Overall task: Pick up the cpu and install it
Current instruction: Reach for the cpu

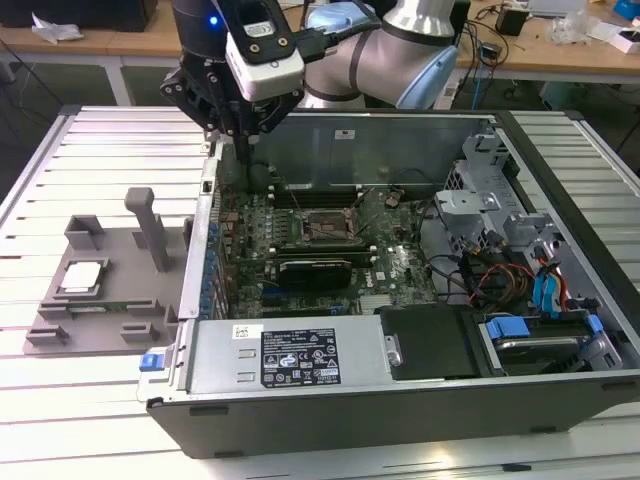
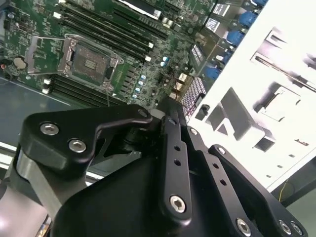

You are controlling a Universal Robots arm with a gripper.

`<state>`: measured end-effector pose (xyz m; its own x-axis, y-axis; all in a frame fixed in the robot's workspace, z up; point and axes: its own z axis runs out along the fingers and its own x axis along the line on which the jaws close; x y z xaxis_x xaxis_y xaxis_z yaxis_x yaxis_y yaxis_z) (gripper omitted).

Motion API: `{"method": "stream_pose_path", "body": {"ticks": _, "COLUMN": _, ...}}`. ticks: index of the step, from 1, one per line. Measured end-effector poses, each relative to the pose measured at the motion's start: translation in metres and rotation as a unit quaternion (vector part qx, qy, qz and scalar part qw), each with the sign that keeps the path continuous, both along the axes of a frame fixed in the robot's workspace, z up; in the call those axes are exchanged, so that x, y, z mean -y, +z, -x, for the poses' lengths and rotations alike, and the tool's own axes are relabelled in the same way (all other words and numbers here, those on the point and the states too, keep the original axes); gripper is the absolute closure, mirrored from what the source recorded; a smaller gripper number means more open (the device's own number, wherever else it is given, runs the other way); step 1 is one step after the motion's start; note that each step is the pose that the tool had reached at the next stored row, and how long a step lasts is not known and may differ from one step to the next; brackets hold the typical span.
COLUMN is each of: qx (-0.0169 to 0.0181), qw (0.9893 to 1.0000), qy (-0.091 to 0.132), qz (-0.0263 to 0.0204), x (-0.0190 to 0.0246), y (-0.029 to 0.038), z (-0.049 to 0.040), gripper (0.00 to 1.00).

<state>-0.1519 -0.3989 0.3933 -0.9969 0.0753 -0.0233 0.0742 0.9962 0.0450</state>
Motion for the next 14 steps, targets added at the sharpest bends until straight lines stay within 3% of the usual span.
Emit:
{"method": "stream_pose_path", "body": {"ticks": 5, "qx": 0.0, "qw": 1.0, "qy": 0.0, "qz": 0.0, "x": 0.0, "y": 0.0, "z": 0.0069, "gripper": 0.89}}
{"method": "stream_pose_path", "body": {"ticks": 8, "qx": 0.0, "qw": 1.0, "qy": 0.0, "qz": 0.0, "x": 0.0, "y": 0.0, "z": 0.0139, "gripper": 0.89}}
{"method": "stream_pose_path", "body": {"ticks": 10, "qx": 0.0, "qw": 1.0, "qy": 0.0, "qz": 0.0, "x": 0.0, "y": 0.0, "z": 0.0241, "gripper": 0.89}}
{"method": "stream_pose_path", "body": {"ticks": 14, "qx": 0.0, "qw": 1.0, "qy": 0.0, "qz": 0.0, "x": 0.0, "y": 0.0, "z": 0.0321, "gripper": 0.89}}
